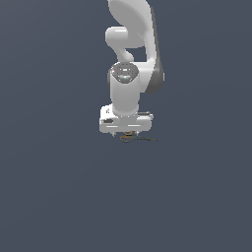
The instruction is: Pick up the object and move it to a goal position.
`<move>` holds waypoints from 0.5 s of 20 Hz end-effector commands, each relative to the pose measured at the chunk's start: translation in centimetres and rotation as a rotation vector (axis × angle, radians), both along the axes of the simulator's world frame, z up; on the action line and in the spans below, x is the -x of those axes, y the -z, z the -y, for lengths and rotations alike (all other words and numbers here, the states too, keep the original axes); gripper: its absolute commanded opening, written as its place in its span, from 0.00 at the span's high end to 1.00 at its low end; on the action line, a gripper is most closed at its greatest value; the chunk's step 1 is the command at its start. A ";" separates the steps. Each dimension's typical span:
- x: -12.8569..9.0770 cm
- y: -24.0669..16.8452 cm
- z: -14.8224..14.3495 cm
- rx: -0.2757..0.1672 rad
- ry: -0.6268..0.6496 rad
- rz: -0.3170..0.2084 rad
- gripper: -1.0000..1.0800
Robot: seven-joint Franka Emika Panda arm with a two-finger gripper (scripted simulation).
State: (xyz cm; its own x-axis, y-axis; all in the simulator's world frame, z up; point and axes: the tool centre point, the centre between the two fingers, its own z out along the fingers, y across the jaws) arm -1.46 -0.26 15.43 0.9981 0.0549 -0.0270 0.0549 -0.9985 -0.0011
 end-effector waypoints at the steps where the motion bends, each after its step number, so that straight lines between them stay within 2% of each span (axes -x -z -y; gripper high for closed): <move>1: 0.0 0.0 0.0 0.000 0.000 0.000 0.04; 10: 0.3 0.4 0.0 0.003 -0.044 -0.019 0.04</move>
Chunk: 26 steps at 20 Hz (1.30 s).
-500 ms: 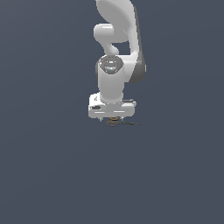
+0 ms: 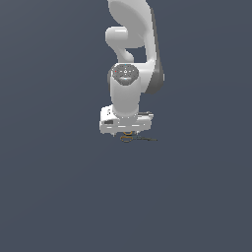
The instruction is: Pick up the object and move it to a goal position.
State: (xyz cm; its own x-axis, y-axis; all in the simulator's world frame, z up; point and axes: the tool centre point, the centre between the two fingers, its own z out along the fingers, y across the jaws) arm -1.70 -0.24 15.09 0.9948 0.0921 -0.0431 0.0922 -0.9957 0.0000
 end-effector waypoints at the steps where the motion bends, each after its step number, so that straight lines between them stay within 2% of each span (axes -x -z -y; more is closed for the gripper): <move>1: 0.1 0.1 0.0 0.000 -0.008 -0.004 0.04; 7: 0.1 0.2 -0.1 0.001 -0.023 -0.002 0.04; 13: 0.4 0.9 -0.5 0.002 -0.096 -0.001 0.04; 19: 1.0 2.2 -1.2 0.002 -0.226 0.002 0.04; 26: 2.2 4.2 -2.4 0.000 -0.448 0.008 0.04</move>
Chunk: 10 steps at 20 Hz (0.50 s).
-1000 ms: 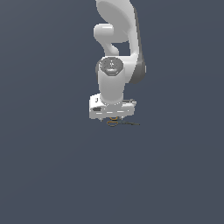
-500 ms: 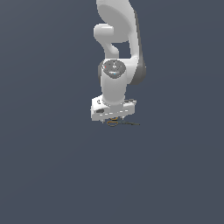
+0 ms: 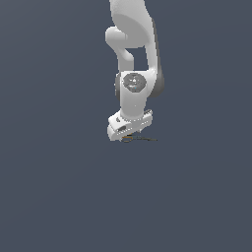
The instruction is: Pick up the object and move it to a goal position.
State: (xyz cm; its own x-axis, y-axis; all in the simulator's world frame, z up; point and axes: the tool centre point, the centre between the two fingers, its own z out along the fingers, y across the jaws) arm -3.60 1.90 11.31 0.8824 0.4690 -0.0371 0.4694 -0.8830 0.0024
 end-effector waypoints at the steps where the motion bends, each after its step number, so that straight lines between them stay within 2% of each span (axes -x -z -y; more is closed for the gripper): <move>1: 0.5 0.7 -0.5 -0.002 -0.085 0.002 0.04; 10: 2.2 3.2 -2.5 -0.012 -0.390 0.010 0.04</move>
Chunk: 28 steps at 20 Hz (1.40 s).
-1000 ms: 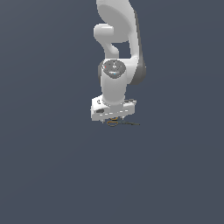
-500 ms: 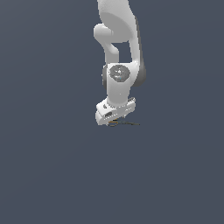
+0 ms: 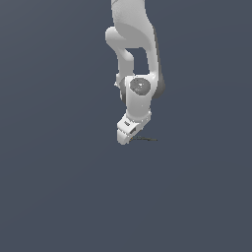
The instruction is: Pick up the object and move it to a goal position.
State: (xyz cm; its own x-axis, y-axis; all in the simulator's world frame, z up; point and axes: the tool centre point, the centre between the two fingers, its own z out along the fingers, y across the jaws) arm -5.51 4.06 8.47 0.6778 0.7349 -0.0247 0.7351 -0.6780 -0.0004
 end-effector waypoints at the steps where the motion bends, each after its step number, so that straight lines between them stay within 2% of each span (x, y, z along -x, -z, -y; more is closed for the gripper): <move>1: 0.5 0.6 -0.6 -0.004 -0.085 0.003 0.04; 7: 1.5 1.8 -1.7 -0.012 -0.243 0.008 0.04; 13: 2.2 2.5 -2.4 -0.019 -0.337 0.012 0.04; 22: 2.4 2.8 -2.6 -0.020 -0.363 0.013 0.04; 28: 2.5 4.5 -2.6 -0.020 -0.366 0.013 0.04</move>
